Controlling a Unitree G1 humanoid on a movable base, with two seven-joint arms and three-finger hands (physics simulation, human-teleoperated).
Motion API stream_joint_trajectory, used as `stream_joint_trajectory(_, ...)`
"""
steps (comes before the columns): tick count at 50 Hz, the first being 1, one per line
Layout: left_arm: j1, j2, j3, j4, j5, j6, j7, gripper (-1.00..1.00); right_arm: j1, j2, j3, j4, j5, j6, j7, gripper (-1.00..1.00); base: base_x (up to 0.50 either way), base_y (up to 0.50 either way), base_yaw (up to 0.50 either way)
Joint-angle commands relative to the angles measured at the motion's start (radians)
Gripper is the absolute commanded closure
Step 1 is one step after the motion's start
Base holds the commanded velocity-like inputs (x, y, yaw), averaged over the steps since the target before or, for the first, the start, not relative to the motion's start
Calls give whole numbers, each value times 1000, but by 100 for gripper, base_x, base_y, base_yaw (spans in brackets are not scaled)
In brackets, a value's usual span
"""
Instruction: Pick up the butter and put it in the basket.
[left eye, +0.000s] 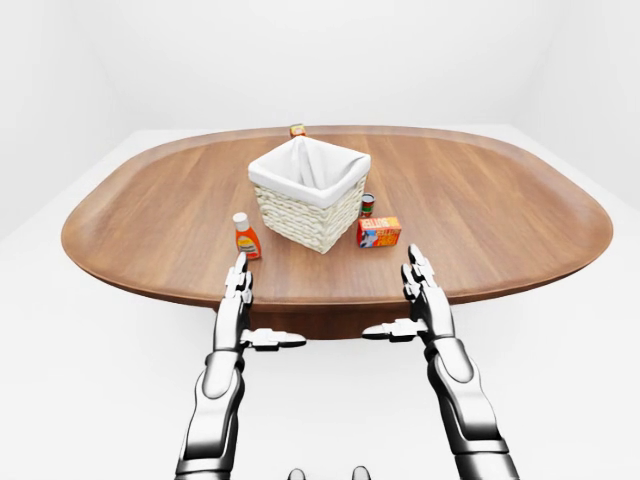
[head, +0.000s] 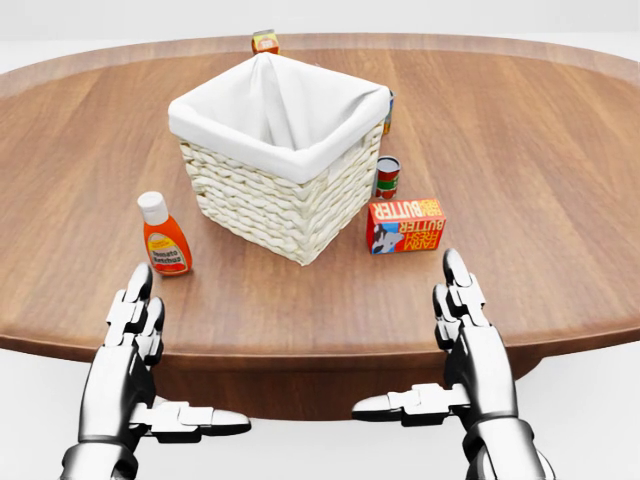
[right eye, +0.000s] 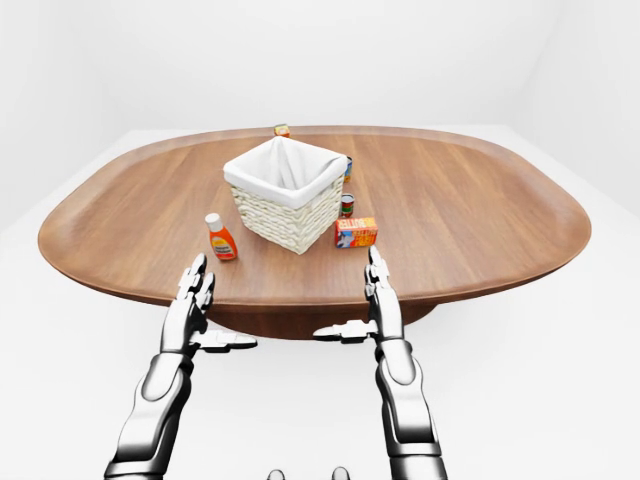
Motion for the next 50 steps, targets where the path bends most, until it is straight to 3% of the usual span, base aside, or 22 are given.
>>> stream_joint_trajectory(1, 4, -13, 2, -31, -8, 25, -8, -100, 1, -20, -10, -31, 5, 44, 7, -100, 0, 0, 0)
stream_joint_trajectory(3, 9, -11, 8, -71, -18, 52, -12, -100, 10, -21, -10, -63, 22, 61, 28, -100, 0, 0, 0)
stream_joint_trajectory(4, 9, -9, 12, -103, -24, 80, -14, -100, 20, -19, -7, -84, 14, 61, 21, -100, 0, 0, 0)
stream_joint_trajectory(7, 4, -7, 14, -140, -22, 107, -13, -100, 16, -22, -11, -100, 14, 61, 25, -100, 0, 0, 0)
stream_joint_trajectory(11, -8, 4, 17, -206, -45, 107, -54, -100, 10, -34, -24, -146, 25, 61, 52, -100, 0, 0, 0)
stream_joint_trajectory(28, -183, 49, 82, -279, -59, 107, -40, -100, -92, -60, -41, -319, -53, 61, 77, -100, 0, 0, 0)
stream_joint_trajectory(50, -495, 152, 138, -218, -143, 107, 17, -100, -442, -148, -80, -204, -65, 61, 98, -100, 0, 0, 0)
